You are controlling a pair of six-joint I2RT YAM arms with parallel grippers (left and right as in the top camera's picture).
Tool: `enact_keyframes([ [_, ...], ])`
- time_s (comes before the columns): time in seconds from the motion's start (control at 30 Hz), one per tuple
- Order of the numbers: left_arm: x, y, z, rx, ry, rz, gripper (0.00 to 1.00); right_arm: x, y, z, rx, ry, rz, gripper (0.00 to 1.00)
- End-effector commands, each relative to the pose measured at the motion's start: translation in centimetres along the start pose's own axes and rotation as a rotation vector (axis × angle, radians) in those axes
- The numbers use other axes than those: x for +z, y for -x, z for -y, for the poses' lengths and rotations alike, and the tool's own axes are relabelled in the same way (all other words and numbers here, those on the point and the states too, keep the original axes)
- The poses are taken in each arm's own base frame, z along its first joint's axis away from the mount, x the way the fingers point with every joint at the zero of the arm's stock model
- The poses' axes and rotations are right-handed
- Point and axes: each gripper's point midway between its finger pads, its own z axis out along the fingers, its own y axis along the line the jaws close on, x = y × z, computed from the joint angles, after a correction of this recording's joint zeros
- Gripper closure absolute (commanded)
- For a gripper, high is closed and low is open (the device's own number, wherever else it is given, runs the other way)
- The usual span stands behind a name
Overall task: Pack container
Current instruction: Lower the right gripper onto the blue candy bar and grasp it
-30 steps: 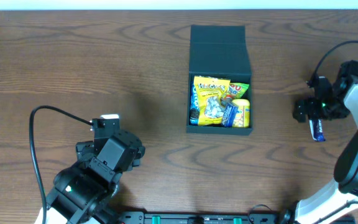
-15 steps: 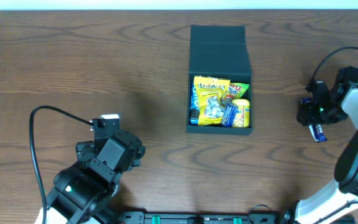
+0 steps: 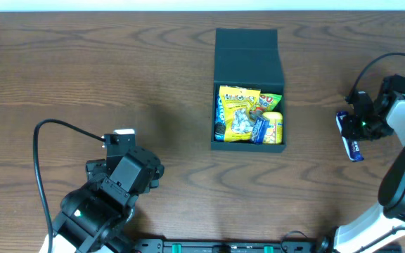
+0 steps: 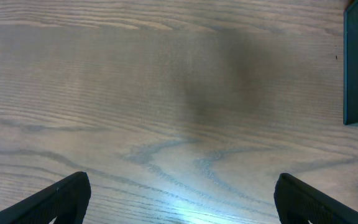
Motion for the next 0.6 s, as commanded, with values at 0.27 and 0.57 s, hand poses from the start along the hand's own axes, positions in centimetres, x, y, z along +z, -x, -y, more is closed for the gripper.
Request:
enact_keyframes([
  [0.27, 0.06, -0.09, -0.2, 0.003, 0.008, -0.002, 0.05, 0.3, -0.33, 0.19, 0.011, 0.013, -0.003, 0.89],
  [0.57, 0.06, -0.1, -0.19, 0.003, 0.008, -0.003, 0.05, 0.26, -0.1, -0.16, 0.016, 0.016, -0.002, 0.99],
])
